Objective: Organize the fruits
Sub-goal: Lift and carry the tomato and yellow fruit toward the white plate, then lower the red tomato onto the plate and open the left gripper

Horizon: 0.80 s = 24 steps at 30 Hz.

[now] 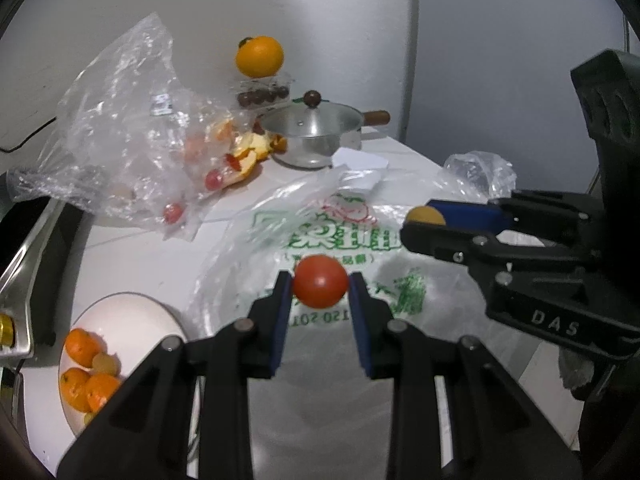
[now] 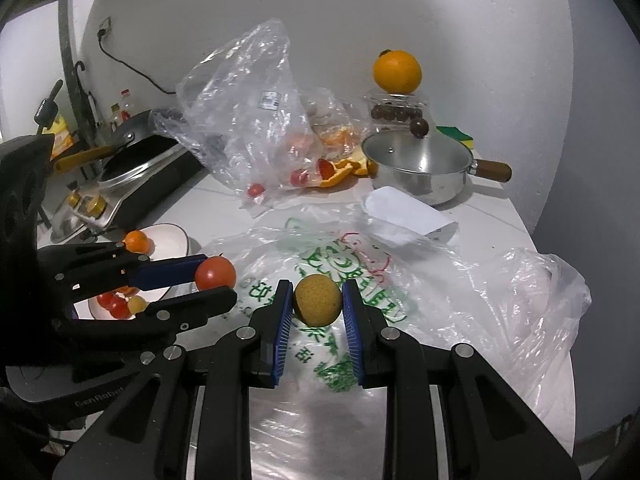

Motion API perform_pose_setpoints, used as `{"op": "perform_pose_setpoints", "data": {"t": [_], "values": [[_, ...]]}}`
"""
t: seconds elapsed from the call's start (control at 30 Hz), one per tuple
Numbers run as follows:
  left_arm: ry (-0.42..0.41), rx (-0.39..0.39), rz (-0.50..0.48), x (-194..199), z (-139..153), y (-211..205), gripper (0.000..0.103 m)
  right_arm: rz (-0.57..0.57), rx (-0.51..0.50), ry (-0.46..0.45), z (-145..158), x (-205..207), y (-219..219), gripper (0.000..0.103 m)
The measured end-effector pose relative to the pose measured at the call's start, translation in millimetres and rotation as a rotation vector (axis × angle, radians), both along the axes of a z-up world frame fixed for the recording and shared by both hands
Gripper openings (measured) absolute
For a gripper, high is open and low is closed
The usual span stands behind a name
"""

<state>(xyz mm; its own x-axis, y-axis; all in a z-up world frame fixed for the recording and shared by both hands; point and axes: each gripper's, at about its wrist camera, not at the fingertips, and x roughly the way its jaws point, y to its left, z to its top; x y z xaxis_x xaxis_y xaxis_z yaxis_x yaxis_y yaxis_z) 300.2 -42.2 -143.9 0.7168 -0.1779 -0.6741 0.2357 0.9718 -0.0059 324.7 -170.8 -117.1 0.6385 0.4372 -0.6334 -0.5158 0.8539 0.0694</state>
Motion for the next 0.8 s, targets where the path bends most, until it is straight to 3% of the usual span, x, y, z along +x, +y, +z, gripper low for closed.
{"op": "perform_pose_setpoints", "data": {"t": [0.8], "values": [[-0.016,-0.041,0.086,-39,-4,75,0.029,0.064,-0.067,0.001,-2,-29,63,0.027]]}}
